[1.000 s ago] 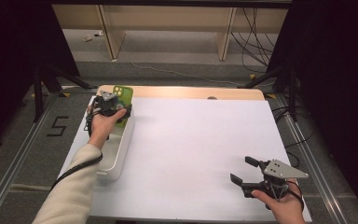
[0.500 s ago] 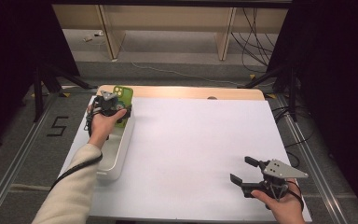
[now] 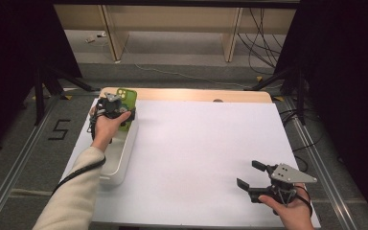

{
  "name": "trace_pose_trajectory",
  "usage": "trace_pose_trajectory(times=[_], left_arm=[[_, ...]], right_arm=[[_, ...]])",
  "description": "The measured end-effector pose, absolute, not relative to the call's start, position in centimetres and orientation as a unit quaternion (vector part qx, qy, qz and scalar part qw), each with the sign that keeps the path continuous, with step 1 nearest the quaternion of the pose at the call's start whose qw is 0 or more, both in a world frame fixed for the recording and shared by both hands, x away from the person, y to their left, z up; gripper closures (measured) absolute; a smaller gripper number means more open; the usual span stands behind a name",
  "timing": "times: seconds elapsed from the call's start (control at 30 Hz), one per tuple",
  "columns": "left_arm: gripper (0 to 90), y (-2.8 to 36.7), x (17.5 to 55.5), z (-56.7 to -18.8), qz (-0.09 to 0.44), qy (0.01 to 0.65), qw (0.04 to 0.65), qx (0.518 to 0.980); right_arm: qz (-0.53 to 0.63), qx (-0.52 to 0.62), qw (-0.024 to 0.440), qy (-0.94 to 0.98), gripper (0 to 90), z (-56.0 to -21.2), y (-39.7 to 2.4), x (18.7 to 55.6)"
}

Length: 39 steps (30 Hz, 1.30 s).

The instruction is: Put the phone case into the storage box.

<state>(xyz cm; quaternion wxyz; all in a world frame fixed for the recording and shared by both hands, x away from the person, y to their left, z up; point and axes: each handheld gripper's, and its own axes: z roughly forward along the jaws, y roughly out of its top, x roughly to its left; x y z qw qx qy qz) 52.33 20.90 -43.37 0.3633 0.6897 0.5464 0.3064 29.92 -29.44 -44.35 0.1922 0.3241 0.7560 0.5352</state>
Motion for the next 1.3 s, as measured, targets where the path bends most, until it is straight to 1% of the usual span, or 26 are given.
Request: trace_pose_trajectory(times=[0.53,0.7,0.9,1.23,1.3], left_arm=[[15.2,20.76,52.41,-43.1,0.303,0.549,0.352,0.695],[14.8,20.69,52.36,-43.09,0.31,0.546,0.352,0.695],[10.2,20.8,52.39,-42.87,0.315,0.543,0.351,0.695],[5.9,20.95,52.39,-42.66,0.32,0.538,0.356,0.694],[3.7,20.95,52.45,-42.55,0.322,0.538,0.361,0.691]], right_arm=[[0.535,0.323,0.192,0.757,15.8,-44.34,-29.45,29.91],[0.535,0.322,0.192,0.757,15.8,-44.35,-29.48,29.95],[0.535,0.32,0.191,0.758,15.8,-44.37,-29.44,29.95],[0.535,0.32,0.19,0.758,15.8,-44.37,-29.43,29.95],[0.535,0.32,0.19,0.758,15.8,-44.36,-29.43,29.95]])
